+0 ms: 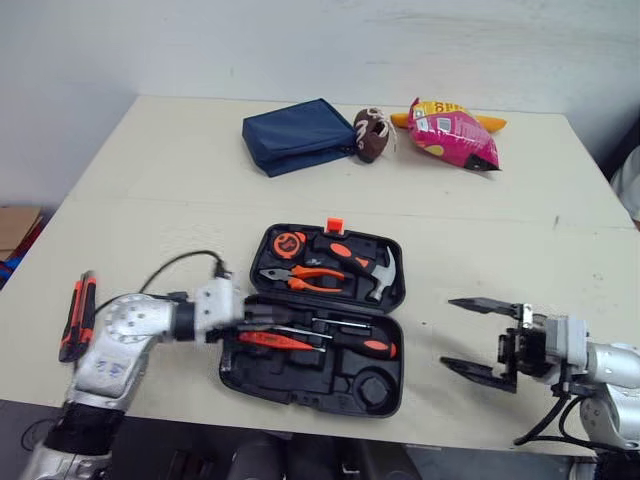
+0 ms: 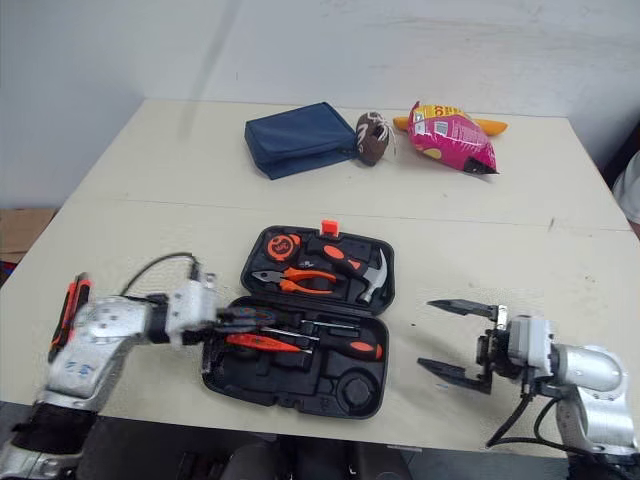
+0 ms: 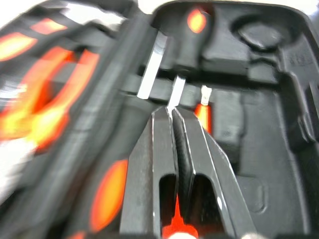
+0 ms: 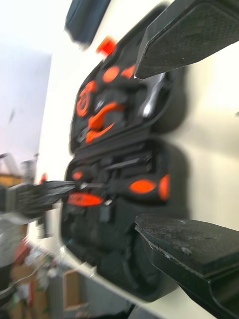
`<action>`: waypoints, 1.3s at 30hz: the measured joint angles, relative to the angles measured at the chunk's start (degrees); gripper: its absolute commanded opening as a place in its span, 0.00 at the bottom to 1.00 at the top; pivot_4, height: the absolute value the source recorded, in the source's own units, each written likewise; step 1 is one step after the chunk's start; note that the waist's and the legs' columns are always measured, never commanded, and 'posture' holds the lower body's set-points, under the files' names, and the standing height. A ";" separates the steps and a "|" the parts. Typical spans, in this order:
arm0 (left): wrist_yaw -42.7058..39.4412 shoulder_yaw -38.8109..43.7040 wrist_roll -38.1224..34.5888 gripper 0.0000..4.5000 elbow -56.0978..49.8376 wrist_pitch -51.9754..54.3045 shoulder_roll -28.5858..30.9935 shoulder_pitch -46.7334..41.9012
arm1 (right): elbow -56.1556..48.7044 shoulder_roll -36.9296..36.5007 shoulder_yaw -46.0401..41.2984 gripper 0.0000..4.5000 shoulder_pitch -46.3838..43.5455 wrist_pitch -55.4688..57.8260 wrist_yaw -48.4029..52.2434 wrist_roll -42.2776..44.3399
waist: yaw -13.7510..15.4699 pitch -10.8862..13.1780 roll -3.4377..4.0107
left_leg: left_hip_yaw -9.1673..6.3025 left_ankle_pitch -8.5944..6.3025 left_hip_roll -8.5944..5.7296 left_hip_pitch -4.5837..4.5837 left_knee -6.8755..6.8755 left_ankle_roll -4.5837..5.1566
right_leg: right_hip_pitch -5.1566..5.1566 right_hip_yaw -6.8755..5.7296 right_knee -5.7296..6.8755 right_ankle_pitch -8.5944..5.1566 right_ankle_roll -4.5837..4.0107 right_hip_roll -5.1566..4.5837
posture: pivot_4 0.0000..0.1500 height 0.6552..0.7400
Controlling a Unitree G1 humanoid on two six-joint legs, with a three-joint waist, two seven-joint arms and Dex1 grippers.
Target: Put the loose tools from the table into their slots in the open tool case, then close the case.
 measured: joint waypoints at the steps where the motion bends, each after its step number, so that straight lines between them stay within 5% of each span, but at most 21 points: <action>1: 1.13 5.39 -2.60 0.07 -0.73 1.89 1.55 2.40 | 3.28 -1.52 -3.02 1.00 0.80 -1.04 -0.04 0.02 | -0.06 0.01 0.02 | 0.00 0.00 -0.01 0.00 -0.03 -0.01 | 0.00 0.00 -0.02 0.00 0.00 -0.01 | 1.00 1.00; 3: 3.33 14.97 -4.70 0.19 -0.14 4.51 4.30 6.34 | 8.37 -4.12 -8.18 1.00 2.02 -2.74 -0.10 -0.04 | -0.21 0.04 0.03 | -0.01 0.00 0.00 0.02 -0.08 0.00 | 0.00 -0.01 -0.12 -0.01 -0.01 0.00 | 1.00 1.00; 11: 8.09 39.20 -3.97 0.99 12.90 2.89 7.82 18.35 | 27.38 -11.97 -22.43 1.00 5.42 -10.15 -3.09 -1.78 | -1.04 0.13 -0.02 | 0.06 -0.09 -0.07 0.02 -0.12 0.11 | 0.03 -0.01 -0.35 0.00 0.00 -0.10 | 1.00 1.00; 16: 8.79 50.91 -1.02 0.99 36.05 -5.81 14.02 22.27 | 45.35 -18.44 -29.65 1.00 7.97 -17.71 -5.21 -3.37 | -1.31 0.09 -0.42 | 0.02 -0.20 0.03 0.12 -0.20 -0.05 | 0.01 -0.18 -0.38 -0.21 -0.38 -0.08 | 1.00 1.00; 25: 12.23 53.13 0.48 0.99 54.86 -14.40 18.18 22.78 | 55.86 -18.75 -29.95 1.00 7.21 -23.96 -10.39 -5.41 | -1.52 0.04 -0.38 | 0.08 -0.40 0.04 0.16 -0.22 -0.31 | 0.05 -0.25 -0.37 -0.19 -0.37 -0.22 | 1.00 1.00; 32: 12.33 51.85 -1.43 0.99 48.13 -11.73 15.96 22.06 | 43.61 -13.39 -23.13 1.00 -0.43 -19.50 -7.05 -3.77 | -2.48 -0.04 -0.51 | 0.03 -0.38 0.08 0.14 -0.27 -0.36 | 0.06 -0.33 -0.25 -0.11 -0.31 -0.23 | 1.00 1.00; 39: 18.61 50.38 -5.57 0.99 23.18 4.71 7.84 27.63 | 17.17 -6.42 -9.60 1.00 -6.37 -4.97 -6.30 -0.52 | -2.56 0.01 -0.33 | -0.06 -0.23 0.10 0.00 -0.32 -0.23 | -0.12 -0.35 -0.15 -0.11 -0.24 -0.14 | 1.00 1.00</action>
